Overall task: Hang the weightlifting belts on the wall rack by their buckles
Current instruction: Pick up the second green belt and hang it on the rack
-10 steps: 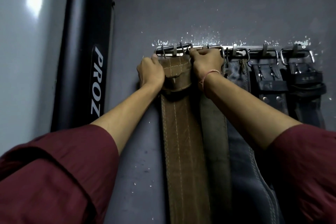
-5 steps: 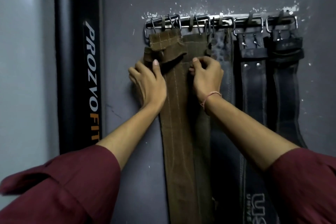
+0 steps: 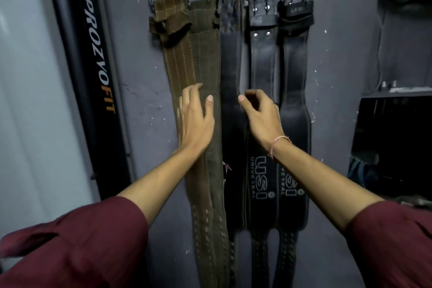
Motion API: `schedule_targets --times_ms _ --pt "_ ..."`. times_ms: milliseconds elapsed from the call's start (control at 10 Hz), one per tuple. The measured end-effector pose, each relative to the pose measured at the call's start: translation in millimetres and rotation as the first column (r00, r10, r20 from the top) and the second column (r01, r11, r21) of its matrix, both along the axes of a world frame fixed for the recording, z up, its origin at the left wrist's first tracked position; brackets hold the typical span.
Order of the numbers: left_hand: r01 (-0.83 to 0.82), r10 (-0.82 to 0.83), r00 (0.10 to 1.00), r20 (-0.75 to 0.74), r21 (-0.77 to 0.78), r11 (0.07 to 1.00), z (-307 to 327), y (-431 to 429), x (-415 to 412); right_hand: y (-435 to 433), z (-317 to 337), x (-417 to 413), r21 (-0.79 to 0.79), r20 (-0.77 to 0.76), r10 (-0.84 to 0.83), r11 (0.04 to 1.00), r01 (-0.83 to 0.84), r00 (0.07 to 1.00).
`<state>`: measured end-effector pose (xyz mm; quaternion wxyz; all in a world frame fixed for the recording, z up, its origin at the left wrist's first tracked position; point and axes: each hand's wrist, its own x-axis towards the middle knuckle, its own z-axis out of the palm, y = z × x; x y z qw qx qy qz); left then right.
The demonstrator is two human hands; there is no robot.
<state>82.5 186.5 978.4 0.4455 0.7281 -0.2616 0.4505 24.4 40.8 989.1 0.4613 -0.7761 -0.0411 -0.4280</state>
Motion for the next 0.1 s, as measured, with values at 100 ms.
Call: schedule_targets --times_ms 100 --pt "0.014 -0.014 1.0 -0.015 0.015 1.0 -0.3 4.3 -39.8 -0.7 -4.2 -33.4 -0.038 -0.023 -0.001 0.999 0.0 1.0"
